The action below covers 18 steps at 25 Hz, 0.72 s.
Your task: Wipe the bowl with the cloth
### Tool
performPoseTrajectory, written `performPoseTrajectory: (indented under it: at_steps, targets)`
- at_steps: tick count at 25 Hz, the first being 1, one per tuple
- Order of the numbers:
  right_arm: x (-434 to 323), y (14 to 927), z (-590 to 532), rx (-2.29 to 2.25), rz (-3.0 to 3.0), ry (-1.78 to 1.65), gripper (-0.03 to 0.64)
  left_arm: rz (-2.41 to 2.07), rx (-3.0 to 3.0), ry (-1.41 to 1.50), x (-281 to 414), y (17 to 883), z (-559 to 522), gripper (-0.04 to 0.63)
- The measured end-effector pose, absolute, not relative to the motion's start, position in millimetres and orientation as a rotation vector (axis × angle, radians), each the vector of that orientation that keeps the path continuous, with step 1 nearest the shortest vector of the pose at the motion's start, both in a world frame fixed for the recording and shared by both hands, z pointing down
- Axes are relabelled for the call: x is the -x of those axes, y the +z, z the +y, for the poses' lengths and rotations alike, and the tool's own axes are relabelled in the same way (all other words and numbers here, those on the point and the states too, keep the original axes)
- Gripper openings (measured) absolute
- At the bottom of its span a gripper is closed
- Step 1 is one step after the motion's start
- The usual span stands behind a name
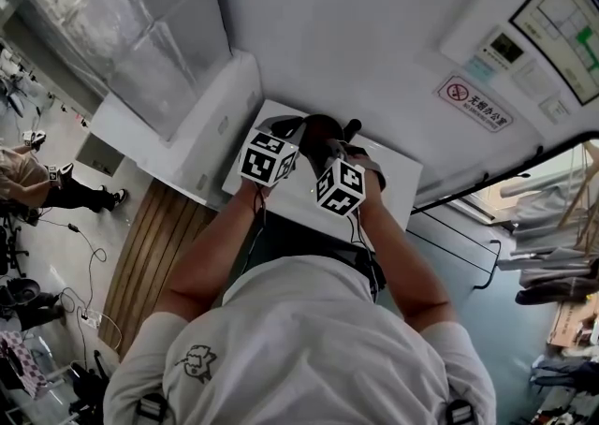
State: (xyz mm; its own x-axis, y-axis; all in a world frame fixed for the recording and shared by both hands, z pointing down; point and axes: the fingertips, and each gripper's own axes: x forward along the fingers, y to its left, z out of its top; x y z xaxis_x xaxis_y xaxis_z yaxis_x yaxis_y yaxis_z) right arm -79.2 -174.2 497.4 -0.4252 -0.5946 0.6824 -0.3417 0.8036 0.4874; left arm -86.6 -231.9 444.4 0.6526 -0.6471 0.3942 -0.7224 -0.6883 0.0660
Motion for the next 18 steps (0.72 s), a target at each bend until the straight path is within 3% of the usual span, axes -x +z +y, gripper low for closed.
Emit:
performPoseTrajectory:
  at_steps: [10,18]
  targets:
    - [37,474,-208,-0.841,-1.969,-0.377,0.048,-1.12,-2.611,0.546,99,455,-234,0.026]
    - [62,485,-211,-0.852,-1.983,-0.381,0.048,-1.04,-2.642,0.467,77,446,-222,0.028]
